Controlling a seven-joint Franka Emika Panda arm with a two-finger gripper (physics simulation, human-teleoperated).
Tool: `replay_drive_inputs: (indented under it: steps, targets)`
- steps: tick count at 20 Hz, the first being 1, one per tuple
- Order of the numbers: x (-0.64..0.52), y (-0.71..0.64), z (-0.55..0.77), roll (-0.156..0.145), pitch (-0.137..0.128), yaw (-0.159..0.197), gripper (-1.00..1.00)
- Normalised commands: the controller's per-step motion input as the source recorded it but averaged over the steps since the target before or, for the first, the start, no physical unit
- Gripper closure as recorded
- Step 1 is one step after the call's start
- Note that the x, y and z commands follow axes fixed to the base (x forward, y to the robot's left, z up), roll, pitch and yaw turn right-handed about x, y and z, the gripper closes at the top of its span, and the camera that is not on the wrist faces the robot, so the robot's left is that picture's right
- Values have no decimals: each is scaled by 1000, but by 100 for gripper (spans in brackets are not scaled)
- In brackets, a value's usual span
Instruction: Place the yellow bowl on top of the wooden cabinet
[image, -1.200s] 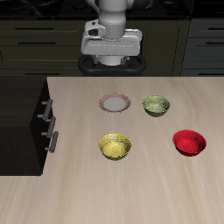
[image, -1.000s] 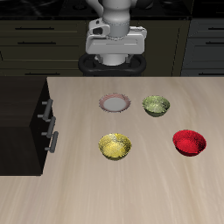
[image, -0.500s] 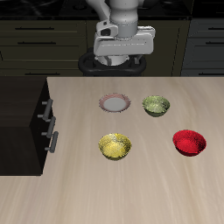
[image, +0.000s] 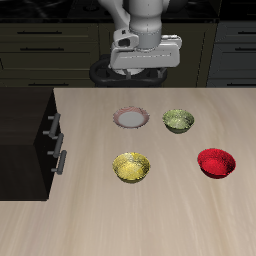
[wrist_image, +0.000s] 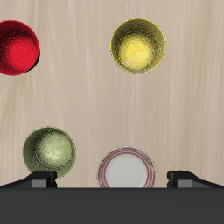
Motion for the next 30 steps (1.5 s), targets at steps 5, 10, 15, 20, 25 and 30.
replay_drive_inputs:
  steps: [5, 10, 15, 20, 25, 30]
  targets:
    - [50, 26, -55, -2, 12, -1, -100]
    - [96, -8, -23, -3, 6, -5, -100]
    - [86, -41, -51, -8, 14, -2, -100]
    - [8, -75, -7, -21, -2, 14, -100]
    - [20, -87, 40, -14, -11, 6, -100]
    - [28, -55, 26, -18, -1, -16, -100]
